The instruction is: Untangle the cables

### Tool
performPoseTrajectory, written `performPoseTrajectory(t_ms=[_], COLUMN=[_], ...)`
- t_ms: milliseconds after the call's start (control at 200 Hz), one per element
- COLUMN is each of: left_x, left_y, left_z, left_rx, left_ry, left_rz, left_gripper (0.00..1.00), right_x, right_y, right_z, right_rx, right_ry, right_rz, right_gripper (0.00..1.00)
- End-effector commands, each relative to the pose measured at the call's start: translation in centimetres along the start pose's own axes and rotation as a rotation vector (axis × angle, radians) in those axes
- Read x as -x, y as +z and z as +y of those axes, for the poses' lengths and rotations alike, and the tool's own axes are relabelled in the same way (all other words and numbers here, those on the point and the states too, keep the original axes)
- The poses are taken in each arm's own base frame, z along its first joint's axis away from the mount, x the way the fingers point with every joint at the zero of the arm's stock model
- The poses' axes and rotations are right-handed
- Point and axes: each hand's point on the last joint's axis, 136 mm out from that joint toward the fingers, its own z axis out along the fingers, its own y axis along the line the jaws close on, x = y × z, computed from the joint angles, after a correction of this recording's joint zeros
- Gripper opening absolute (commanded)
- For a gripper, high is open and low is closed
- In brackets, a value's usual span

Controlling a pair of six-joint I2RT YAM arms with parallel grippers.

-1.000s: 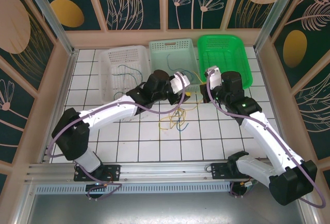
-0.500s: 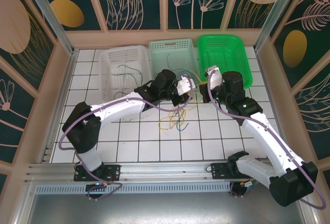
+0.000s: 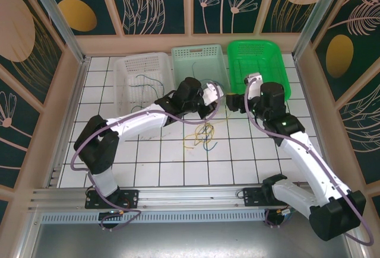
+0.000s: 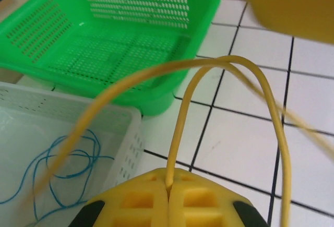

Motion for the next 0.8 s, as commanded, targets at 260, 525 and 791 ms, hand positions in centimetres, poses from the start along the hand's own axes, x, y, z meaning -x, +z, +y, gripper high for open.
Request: performPoseTrajectory(t_ms=[260, 525, 791], left_x=[5.0, 5.2, 4.5], left_y=[-3.5, -4.3, -4.2], left_z=[2.7, 3.1, 3.6], left_rx=[0.067, 0.081, 0.112], left_ry=[-0.13, -0.169, -0.168], left_rz=[-0.225, -0.263, -0.242], left_gripper=[0.0, 0.0, 0.0], right_x=[0.1, -2.3, -1.0], right_y=[-1.4, 0.4, -1.1], right_z=[-0.7, 0.4, 1.8], right_rx=[0.077, 0.214, 0.293], right_ry=[0.217, 0.335, 0.308], right_rz=[-0.076, -0.056, -0.103], right_gripper=[0.62, 0.56, 0.62])
